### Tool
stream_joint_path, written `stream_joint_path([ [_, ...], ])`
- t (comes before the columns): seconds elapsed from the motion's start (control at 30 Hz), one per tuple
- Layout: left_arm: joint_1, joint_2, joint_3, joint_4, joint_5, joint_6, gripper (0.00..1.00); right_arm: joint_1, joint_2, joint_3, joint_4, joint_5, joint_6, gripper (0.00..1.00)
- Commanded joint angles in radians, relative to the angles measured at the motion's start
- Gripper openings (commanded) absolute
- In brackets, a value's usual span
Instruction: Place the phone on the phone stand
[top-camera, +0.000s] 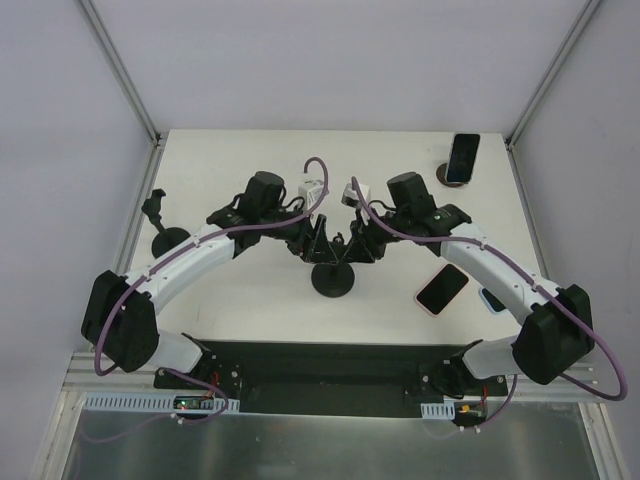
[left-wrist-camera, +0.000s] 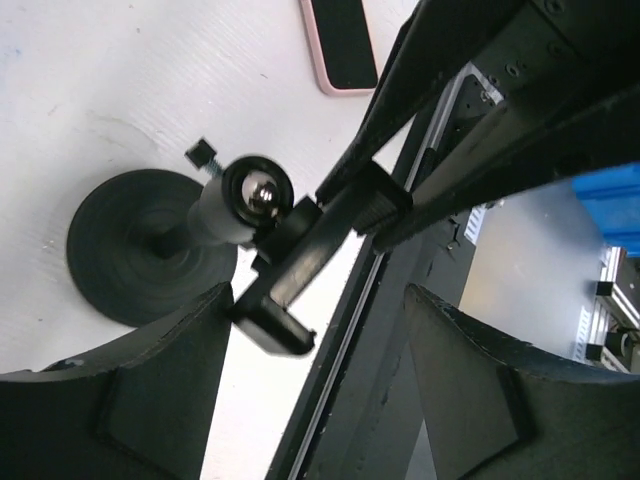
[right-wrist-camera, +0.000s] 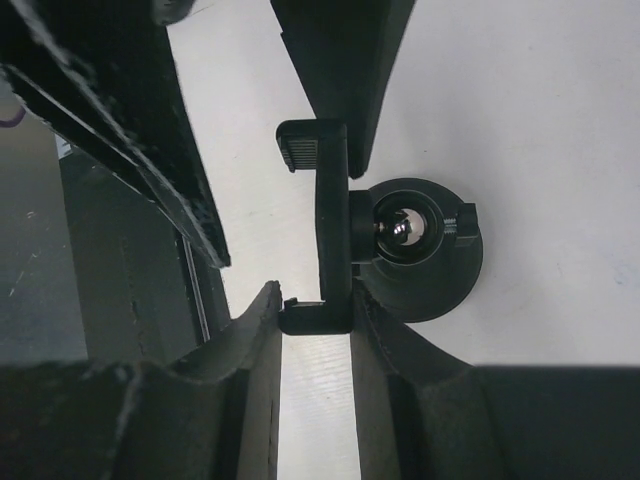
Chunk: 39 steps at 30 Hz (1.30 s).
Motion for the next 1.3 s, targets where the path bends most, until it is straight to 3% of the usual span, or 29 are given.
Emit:
stream_joint_path([
  [0.0, -0.036, 0.007, 0.035, 0.013, -0.019, 0.033, 0.64, 0.049, -0.005, -0.005, -0.011, -0.067, 0.016, 0.01],
  [0.17, -0.078, 0.001, 0.051, -0.053, -0.106, 0.082, 0.48, 0.055, -0.049, -0.06, 0.078, 0.011, 0.068, 0.05],
  [0.27, -0.096, -0.008, 0.057, -0.065, -0.132, 0.089, 0.39, 0.058, -0.048, -0.063, 0.092, 0.098, 0.101, 0.17],
  [0.33, -0.101, -0.01, 0.06, -0.073, -0.137, 0.09, 0.31, 0.066, -0.055, -0.077, 0.102, 0.169, 0.122, 0.36],
  [0.4, -0.102, -0.013, 0.063, -0.079, -0.14, 0.089, 0.27, 0.069, -0.066, -0.087, 0.122, 0.308, 0.176, 0.47],
  [0.5, -0.102, -0.011, 0.067, -0.087, -0.139, 0.088, 0.26, 0.08, -0.1, -0.119, 0.162, 0.471, 0.266, 0.59],
  [0.6, -0.102, -0.017, 0.072, -0.093, -0.125, 0.088, 0.25, 0.097, -0.134, -0.147, 0.178, 0.589, 0.321, 0.65],
  [0.73, -0.104, -0.042, 0.072, -0.093, -0.103, 0.085, 0.5, 0.112, -0.164, -0.156, 0.161, 0.646, 0.398, 0.69],
  [0.87, -0.104, -0.069, 0.075, -0.093, -0.085, 0.076, 0.54, 0.123, -0.189, -0.161, 0.139, 0.704, 0.449, 0.71],
  [0.93, -0.102, -0.077, 0.08, -0.093, -0.076, 0.068, 0.54, 0.123, -0.218, -0.169, 0.138, 0.694, 0.455, 0.72],
  [1.0, -0.102, -0.089, 0.09, -0.093, -0.073, 0.039, 0.6, 0.131, -0.261, -0.178, 0.144, 0.634, 0.449, 0.75],
  [1.13, -0.102, -0.141, 0.145, -0.114, -0.134, -0.074, 0.87, 0.134, -0.363, -0.207, 0.136, 0.583, 0.484, 0.87],
  [1.17, -0.102, -0.166, 0.156, -0.122, -0.163, -0.091, 0.92, 0.135, -0.391, -0.218, 0.133, 0.647, 0.531, 0.97],
  [1.2, -0.102, -0.178, 0.175, -0.131, -0.19, -0.108, 0.97, 0.134, -0.446, -0.234, 0.132, 0.709, 0.561, 0.96],
  [1.27, -0.101, -0.207, 0.195, -0.131, -0.266, -0.139, 0.99, 0.126, -0.518, -0.288, 0.092, 0.989, 0.736, 0.96],
])
